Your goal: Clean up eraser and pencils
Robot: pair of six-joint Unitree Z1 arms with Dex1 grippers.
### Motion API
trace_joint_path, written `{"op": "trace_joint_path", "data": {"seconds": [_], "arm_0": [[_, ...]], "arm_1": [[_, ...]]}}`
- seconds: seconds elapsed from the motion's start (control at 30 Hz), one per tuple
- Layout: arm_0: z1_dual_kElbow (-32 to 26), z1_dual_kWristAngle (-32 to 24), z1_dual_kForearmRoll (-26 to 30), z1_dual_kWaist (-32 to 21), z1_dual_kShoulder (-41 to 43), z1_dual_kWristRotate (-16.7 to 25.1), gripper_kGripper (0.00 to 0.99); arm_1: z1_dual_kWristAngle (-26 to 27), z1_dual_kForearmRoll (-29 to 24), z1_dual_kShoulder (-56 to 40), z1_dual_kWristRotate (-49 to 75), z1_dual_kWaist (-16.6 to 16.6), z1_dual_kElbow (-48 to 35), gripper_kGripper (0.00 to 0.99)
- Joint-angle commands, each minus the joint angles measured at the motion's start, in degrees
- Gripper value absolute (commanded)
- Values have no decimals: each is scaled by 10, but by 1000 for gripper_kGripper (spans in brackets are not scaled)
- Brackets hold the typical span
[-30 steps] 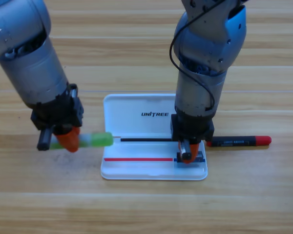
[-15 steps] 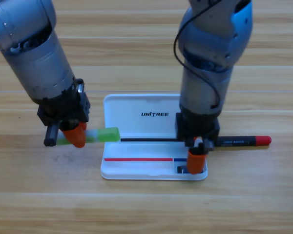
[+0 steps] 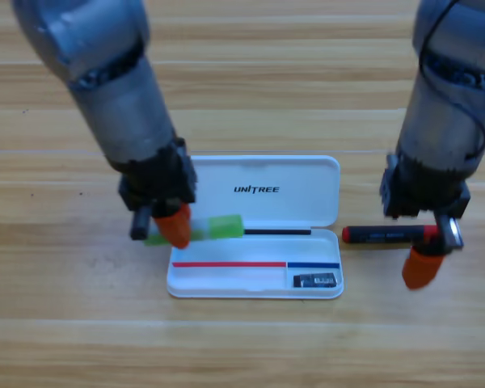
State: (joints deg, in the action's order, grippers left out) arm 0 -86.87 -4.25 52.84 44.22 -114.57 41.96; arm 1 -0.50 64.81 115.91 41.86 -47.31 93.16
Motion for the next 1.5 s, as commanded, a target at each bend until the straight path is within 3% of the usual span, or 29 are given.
{"op": "trace_joint_path", "data": {"seconds": [0.03, 0.6, 1.0, 1.23, 1.3, 1.33, 1.5], "arm_0": [[-16, -24, 4, 17, -64, 11, 0], [-57, -36, 26, 25, -101, 24, 0], [-70, -32, 33, 44, -110, 18, 0], [-72, -29, 33, 52, -117, 15, 0], [-72, -28, 33, 52, -118, 14, 0], [-72, -27, 33, 52, -118, 14, 0], [-73, -21, 33, 52, -119, 13, 0]], "arm_1": [[-4, -62, 68, 22, 91, -3, 990], [-4, -60, 152, 161, 104, 56, 985], [-4, -53, 176, 194, 104, 63, 801], [0, -38, 176, 210, 104, 62, 170], [2, -38, 176, 212, 104, 62, 46], [2, -38, 176, 212, 104, 62, 0], [2, -38, 168, 210, 104, 62, 0]]}}
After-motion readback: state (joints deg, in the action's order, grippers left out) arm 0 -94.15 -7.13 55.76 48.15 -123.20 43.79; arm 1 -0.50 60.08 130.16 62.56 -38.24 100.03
